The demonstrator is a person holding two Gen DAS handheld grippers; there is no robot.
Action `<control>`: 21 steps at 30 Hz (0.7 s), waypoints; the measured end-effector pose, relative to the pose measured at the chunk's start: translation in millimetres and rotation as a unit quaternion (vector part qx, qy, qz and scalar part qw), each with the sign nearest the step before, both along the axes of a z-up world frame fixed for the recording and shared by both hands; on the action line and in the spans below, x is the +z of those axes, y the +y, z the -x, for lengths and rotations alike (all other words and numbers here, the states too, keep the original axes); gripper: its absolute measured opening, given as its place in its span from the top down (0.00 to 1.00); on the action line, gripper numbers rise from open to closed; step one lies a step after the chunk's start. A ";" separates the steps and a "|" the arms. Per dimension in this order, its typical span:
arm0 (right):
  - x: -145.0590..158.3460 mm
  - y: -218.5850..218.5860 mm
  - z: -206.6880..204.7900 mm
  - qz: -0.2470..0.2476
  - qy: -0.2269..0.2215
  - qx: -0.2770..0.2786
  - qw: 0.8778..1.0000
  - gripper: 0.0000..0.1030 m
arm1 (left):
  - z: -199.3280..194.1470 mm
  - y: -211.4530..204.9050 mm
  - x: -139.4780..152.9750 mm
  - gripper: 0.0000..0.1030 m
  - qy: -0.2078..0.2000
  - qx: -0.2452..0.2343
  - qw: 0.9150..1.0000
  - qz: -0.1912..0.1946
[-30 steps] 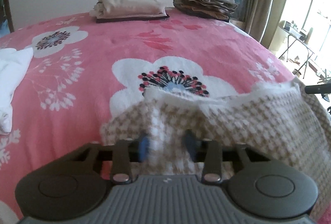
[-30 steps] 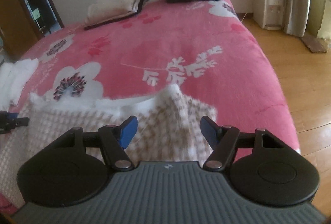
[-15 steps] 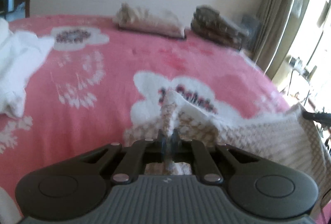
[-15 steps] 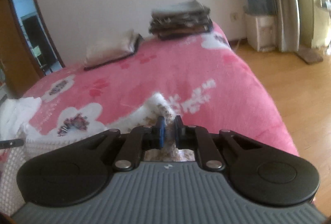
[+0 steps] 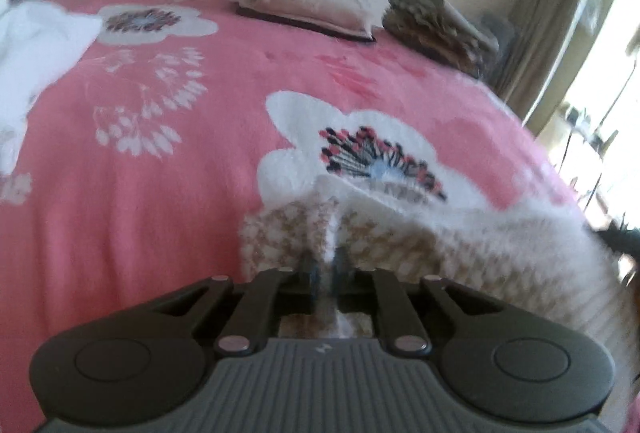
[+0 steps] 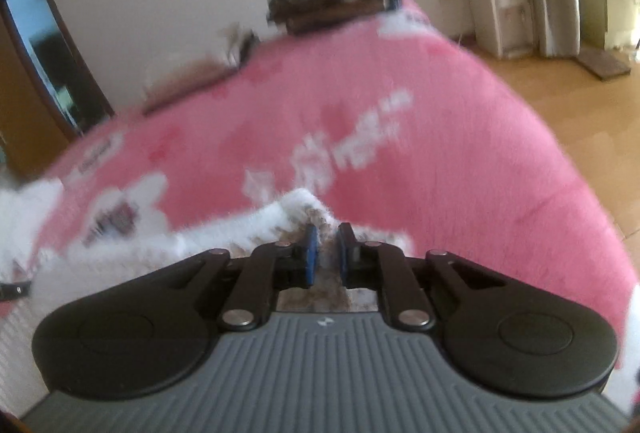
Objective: Fold clothes
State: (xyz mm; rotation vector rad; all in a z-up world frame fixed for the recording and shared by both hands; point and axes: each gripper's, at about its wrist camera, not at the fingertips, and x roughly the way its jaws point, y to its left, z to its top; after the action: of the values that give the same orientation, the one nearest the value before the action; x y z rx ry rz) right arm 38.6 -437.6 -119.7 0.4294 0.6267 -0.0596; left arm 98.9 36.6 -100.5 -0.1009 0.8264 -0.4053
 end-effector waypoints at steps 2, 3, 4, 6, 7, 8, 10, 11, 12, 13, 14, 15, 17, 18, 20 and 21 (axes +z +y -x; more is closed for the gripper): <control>0.3 -3.2 -2.2 -0.009 0.005 -0.005 1.000 0.81 | 2.4 -2.3 6.5 0.81 -0.004 -0.008 1.000 -0.021; 2.3 -4.2 -1.8 -0.011 0.010 -0.006 1.000 0.75 | 3.8 -0.8 10.4 0.75 -0.002 -0.003 1.000 -0.027; 4.9 -6.1 -0.4 -0.015 0.013 -0.006 1.000 0.73 | 5.2 0.6 14.4 0.68 0.000 0.003 0.999 -0.033; 12.5 -10.7 5.0 -0.022 0.015 -0.011 1.000 0.67 | 10.1 4.8 26.3 0.58 -0.004 0.026 0.999 -0.044; 17.7 -12.6 8.4 -0.026 0.011 -0.018 0.999 0.65 | 12.7 6.3 32.6 0.56 -0.008 0.036 0.998 -0.046; 24.9 -12.6 12.1 -0.022 0.005 -0.026 0.999 0.59 | 15.4 6.3 38.8 0.56 -0.011 0.042 0.998 -0.041; 41.5 -6.0 16.8 0.005 -0.013 -0.029 0.999 0.59 | 19.7 3.3 49.7 0.55 -0.014 0.042 0.998 -0.032; 50.1 -0.7 17.2 0.017 -0.023 -0.018 0.999 0.58 | 20.8 -2.8 53.8 0.54 -0.016 0.032 0.999 -0.026; 58.1 7.0 14.4 0.023 -0.033 0.006 0.999 0.55 | 21.9 -8.9 57.9 0.51 -0.018 0.021 0.999 -0.019; 65.0 15.8 9.3 0.025 -0.039 0.038 0.998 0.53 | 22.0 -18.4 60.6 0.50 -0.016 -0.001 1.000 -0.007; 71.5 26.8 1.7 0.025 -0.043 0.079 0.996 0.48 | 22.1 -28.3 62.0 0.50 -0.013 -0.021 1.000 0.004; 76.7 38.8 -6.9 0.028 -0.045 0.123 0.991 0.43 | 23.4 -36.4 61.9 0.50 -0.012 -0.037 0.999 0.013; 84.3 63.3 -25.2 0.030 -0.043 0.211 0.976 0.36 | 28.3 -53.2 57.3 0.50 -0.004 -0.073 0.997 0.033; 84.7 73.3 -35.9 0.023 -0.035 0.249 0.968 0.32 | 33.2 -58.3 53.0 0.50 -0.003 -0.085 0.996 0.035; 80.7 90.8 -60.4 0.002 -0.008 0.316 0.949 0.25 | 43.1 -68.5 44.5 0.50 0.000 -0.109 0.993 0.039; 77.8 98.8 -73.4 -0.004 0.007 0.342 0.939 0.24 | 49.0 -71.9 40.3 0.50 -0.003 -0.118 0.992 0.035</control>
State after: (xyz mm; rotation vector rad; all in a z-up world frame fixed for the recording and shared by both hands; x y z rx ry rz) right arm 111.9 -338.8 -41.9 0.1993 0.7626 0.6053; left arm 49.9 -35.3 -60.2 -0.0667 0.8204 -0.6566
